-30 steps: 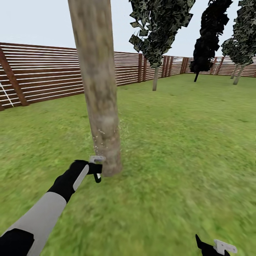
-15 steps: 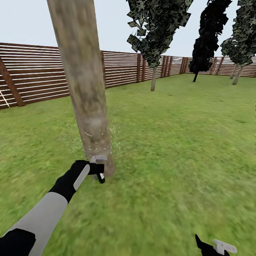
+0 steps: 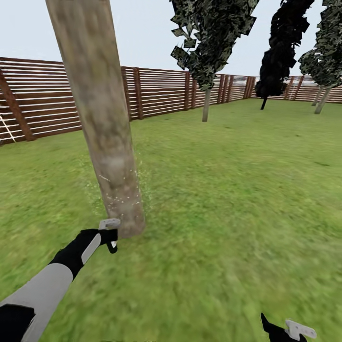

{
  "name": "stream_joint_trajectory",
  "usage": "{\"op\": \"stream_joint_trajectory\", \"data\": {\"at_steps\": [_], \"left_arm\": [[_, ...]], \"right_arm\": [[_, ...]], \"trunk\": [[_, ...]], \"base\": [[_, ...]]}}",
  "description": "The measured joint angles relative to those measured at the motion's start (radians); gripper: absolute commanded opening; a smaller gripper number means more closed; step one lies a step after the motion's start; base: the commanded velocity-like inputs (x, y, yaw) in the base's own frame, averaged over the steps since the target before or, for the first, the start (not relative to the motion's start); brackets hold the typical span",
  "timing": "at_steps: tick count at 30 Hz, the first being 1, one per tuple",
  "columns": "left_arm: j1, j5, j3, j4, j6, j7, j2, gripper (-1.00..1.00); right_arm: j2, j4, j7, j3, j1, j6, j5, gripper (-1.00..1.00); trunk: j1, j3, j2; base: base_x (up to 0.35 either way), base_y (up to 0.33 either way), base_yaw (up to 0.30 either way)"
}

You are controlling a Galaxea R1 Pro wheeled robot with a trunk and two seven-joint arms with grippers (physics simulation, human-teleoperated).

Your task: In the garden, pick up the pesticide atomizer on the floor and spray pesticide onto both trees until each tree trunk is fully covered.

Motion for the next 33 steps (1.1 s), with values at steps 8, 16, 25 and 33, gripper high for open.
{"op": "stream_joint_trajectory", "data": {"at_steps": [8,16,25,33], "left_arm": [[0.000,-0.003,-0.004,0.023,-0.001,0.035,-0.013,-1.00],[0.000,-0.004,-0.005,0.023,-0.001,0.035,-0.023,-1.00],[0.000,-0.006,-0.006,0.023,-0.001,0.035,-0.024,-1.00],[0.000,-0.003,-0.006,0.023,-0.001,0.035,-0.025,-1.00]], "right_arm": [[0.000,0.000,0.000,0.000,0.000,0.000,0.000,1.00],[0.000,0.001,0.000,0.000,0.000,0.000,0.000,1.00],[0.000,0.001,0.000,0.000,0.000,0.000,0.000,1.00],[0.000,0.002,0.000,0.000,0.000,0.000,0.001,1.00]], "trunk": [[0.000,0.000,0.000],[0.000,0.000,0.000],[0.000,0.000,0.000],[0.000,0.000,0.000]], "base": [[0.114,-0.226,0.234],[0.030,-0.268,0.006],[0.019,-0.271,0.184],[0.153,-0.255,0.241]]}}
